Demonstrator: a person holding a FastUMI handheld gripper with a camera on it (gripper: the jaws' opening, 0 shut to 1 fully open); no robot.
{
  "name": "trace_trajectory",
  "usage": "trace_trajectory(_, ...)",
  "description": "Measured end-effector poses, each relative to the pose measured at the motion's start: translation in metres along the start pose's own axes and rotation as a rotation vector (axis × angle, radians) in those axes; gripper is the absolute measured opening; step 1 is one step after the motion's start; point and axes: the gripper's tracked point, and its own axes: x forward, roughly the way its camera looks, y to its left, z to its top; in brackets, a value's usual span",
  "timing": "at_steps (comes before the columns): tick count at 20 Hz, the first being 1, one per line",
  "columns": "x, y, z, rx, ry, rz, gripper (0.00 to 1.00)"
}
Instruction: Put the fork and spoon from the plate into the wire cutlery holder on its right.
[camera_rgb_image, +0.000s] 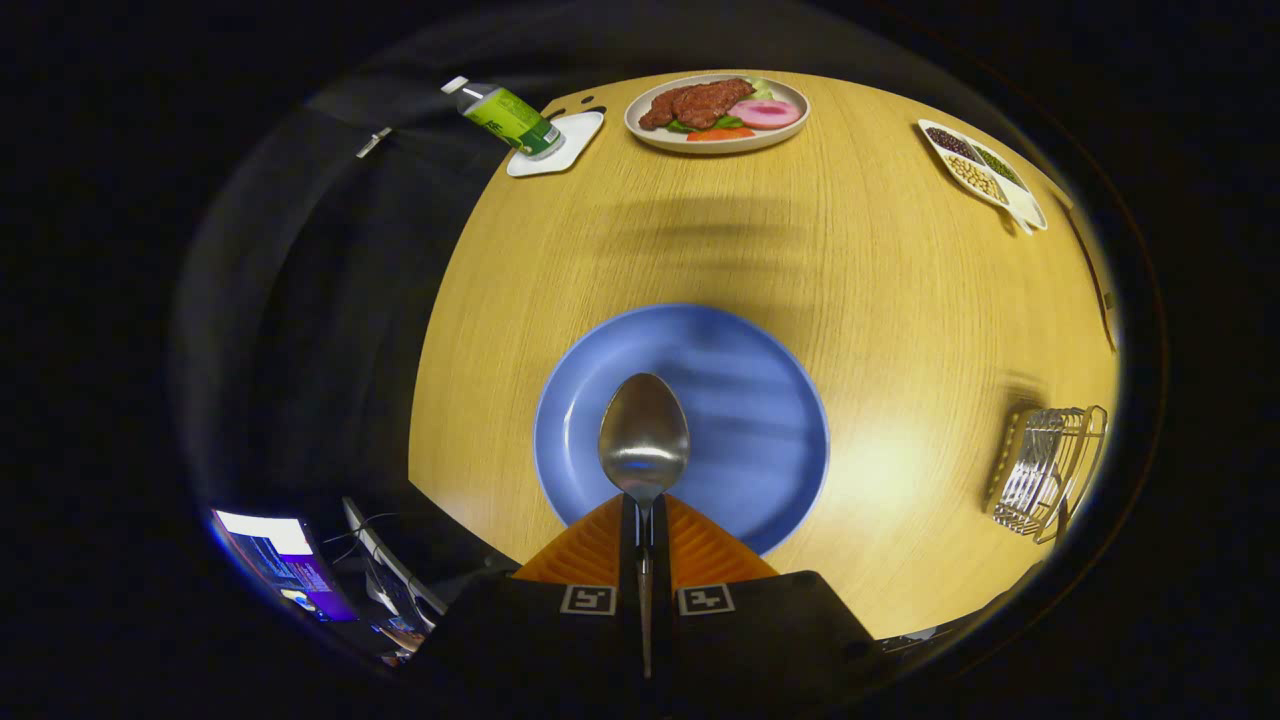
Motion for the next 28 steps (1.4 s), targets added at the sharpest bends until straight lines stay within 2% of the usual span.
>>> trace_trajectory(9,-0.098,-0.03,-0.003,-0.004,-0.081,0.065,0.08)
trace_trajectory(15,-0.163,-0.074,-0.002,0.017,-0.126,0.062,0.08)
trace_trajectory(21,-0.209,-0.14,-0.003,0.019,-0.093,-0.016,0.08)
trace_trajectory(28,-0.21,-0.205,-0.032,-0.086,0.164,-0.159,0.08)
